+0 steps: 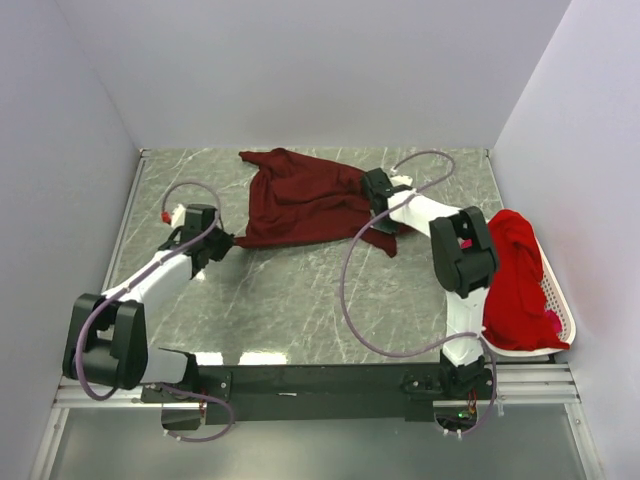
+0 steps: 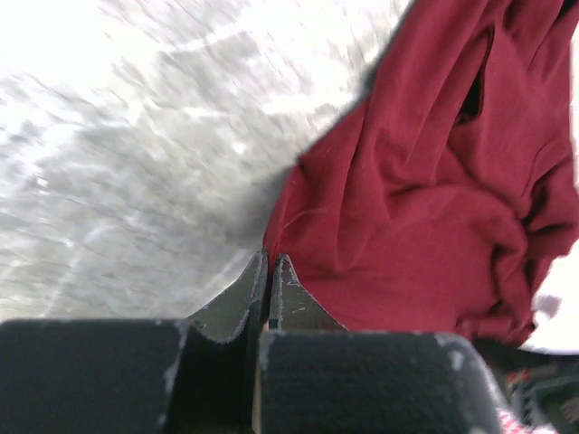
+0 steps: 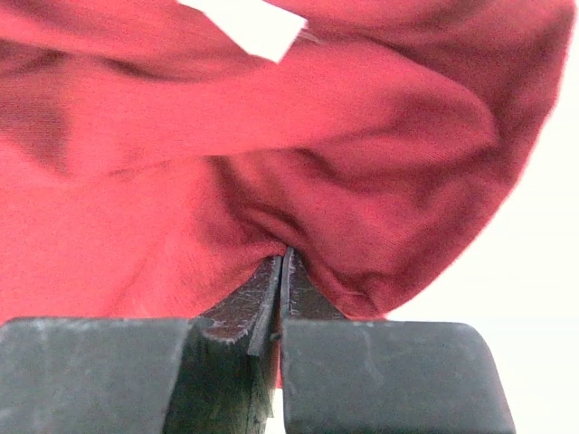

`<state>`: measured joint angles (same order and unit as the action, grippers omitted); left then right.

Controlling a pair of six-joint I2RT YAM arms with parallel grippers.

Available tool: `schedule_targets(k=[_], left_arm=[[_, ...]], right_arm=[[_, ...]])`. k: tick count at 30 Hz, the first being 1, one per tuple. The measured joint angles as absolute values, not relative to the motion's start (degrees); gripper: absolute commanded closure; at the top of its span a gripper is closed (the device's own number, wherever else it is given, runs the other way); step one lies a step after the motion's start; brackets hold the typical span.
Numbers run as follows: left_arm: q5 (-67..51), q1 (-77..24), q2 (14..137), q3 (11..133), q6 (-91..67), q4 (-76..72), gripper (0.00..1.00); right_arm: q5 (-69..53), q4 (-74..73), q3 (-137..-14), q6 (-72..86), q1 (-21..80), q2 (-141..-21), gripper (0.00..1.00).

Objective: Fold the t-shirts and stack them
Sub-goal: Flatten the tshirt out

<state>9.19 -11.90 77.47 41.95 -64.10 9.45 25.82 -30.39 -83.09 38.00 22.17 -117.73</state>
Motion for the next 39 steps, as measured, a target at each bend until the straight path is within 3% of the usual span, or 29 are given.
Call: schedule_targets(k=[8,12,13,16,22,32,39], left_arm=[[6.85,-1.48,73.06,41.28,-63.18,12.27,0.99],[6.13,1.34,71.85,41.36,-62.17,13.67,0.99],[5.89,1.78,71.64,41.39,-62.02,14.04,0.99],[5.32,2.13,71.2,41.41,-61.58,14.68,0.99],[4.19,2.11,70.96,41.39,-60.93,14.7,0.99],[3.18,2.11,70.17,40.47,-60.6,14.57,0.99],[2.81,2.13,69.45,40.42,-59.92,14.55,0.99]], right_arm=[[23.11,-28.6,-71.66,37.17,16.14,-104.64,0.99],[21.17,-26.85,-66.76,36.56,13.54,-98.65,0.71],[20.71,-26.52,-65.52,36.45,13.3,-97.45,0.6],[18.39,-25.43,-61.95,36.42,13.37,-95.02,0.48],[16.73,-23.57,-53.56,38.33,17.58,-89.71,0.41],[23.75,-25.28,-43.77,46.98,27.92,-71.35,0.32],[23.33,-25.04,-43.59,46.94,29.76,-76.88,0.28]])
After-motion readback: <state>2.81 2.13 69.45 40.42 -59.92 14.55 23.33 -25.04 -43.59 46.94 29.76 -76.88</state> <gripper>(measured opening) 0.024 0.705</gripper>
